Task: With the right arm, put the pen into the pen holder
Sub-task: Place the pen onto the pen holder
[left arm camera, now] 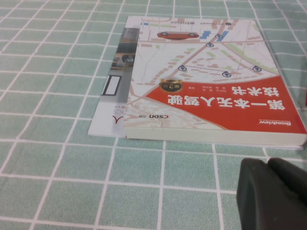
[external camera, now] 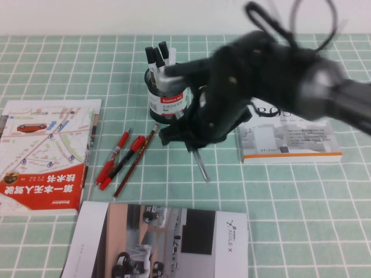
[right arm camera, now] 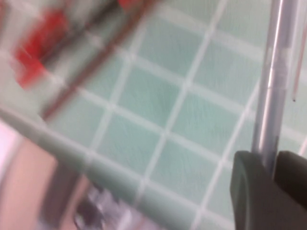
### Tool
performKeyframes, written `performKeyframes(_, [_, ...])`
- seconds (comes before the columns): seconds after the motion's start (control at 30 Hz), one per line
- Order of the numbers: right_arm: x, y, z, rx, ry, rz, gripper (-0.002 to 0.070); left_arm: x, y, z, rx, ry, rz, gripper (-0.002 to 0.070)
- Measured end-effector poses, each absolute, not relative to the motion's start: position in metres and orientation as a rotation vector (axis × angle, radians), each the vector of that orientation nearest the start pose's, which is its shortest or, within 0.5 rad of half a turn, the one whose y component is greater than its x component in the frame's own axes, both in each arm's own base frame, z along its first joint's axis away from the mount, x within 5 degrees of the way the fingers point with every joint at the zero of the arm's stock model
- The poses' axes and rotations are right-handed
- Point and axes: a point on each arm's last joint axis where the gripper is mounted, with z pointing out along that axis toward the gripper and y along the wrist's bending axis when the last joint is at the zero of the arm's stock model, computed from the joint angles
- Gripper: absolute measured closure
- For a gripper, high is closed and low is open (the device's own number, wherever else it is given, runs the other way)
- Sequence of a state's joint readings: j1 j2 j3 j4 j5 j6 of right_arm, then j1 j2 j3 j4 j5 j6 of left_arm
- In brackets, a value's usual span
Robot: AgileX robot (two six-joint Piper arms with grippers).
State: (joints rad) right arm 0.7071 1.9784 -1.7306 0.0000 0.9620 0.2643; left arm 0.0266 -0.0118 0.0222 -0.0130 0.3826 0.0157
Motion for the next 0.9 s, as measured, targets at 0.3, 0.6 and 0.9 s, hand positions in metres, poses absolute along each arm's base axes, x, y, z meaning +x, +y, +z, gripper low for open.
performKeyframes(0.3, [0.323, 0.267, 0.268, -0.465, 2.147, 0.55, 0.0631, 0.052, 0.001, 0.172, -0.018, 1.876, 0.016, 0.0679])
performKeyframes(0.6, [0.351, 0.261, 0.263, -0.355, 1.567, 0.652, 0.0632, 0.052, 0.001, 0.172, -0.018, 1.876, 0.016, 0.0679])
performKeyframes(0.9, [0.382, 0.274, 0.236, -0.338, 1.364, 0.621, 0.0632, 0.052, 0.001, 0.172, -0.018, 1.876, 0.016, 0.0679])
